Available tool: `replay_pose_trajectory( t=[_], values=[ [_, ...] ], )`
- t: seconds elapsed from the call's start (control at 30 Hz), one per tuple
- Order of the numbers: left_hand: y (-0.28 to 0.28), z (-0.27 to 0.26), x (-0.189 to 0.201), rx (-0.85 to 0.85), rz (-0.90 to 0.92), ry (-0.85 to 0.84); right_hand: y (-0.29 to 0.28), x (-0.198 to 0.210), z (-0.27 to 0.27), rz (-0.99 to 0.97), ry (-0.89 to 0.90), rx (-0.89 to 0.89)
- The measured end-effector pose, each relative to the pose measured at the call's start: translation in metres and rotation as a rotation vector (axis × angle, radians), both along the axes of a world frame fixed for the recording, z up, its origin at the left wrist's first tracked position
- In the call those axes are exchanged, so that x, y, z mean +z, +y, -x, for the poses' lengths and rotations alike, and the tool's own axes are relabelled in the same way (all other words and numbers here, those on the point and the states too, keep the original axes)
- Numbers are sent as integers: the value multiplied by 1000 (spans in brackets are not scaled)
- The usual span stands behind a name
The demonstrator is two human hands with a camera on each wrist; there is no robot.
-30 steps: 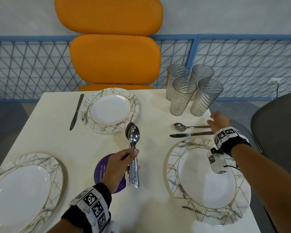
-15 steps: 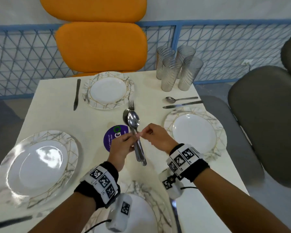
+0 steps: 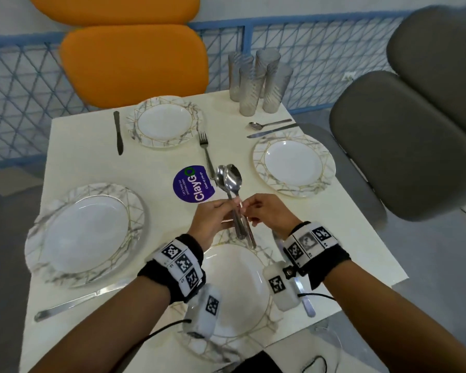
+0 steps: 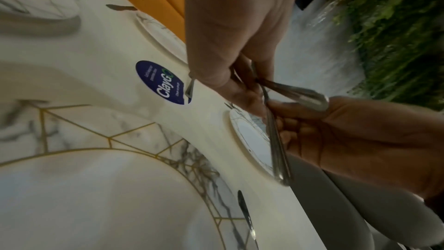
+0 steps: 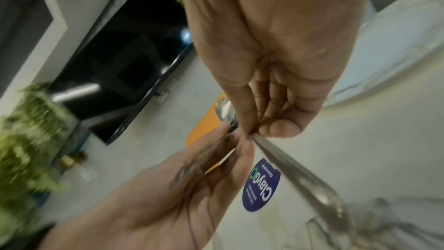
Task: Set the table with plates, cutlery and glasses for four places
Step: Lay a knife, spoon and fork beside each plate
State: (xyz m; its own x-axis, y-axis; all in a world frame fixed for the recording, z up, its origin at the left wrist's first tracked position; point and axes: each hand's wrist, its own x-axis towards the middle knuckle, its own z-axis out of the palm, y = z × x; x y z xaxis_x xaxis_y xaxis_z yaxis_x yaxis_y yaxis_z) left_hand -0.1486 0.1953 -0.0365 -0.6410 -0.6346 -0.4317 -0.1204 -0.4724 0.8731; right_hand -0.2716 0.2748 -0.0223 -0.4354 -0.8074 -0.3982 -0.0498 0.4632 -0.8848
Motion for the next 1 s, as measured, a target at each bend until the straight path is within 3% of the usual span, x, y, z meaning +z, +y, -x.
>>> replay_pose_trajectory(
  t=[0.17, 0.33, 0.53, 0.8, 1.0],
  values=[
    [11, -18, -1, -37, 13, -85, 59, -8, 30, -27, -140, -195],
    [14, -33, -14, 97, 41, -197, 111, -41, 60, -370, 18, -122],
    [25, -34, -17, 204, -45, -193, 130, -74, 53, -480, -29, -127],
    [40, -36, -6, 200, -21, -165, 132, -76, 50, -561, 289, -27],
    [47, -41, -2, 190, 48, -184, 131, -70, 49, -594, 413, 76]
  ],
)
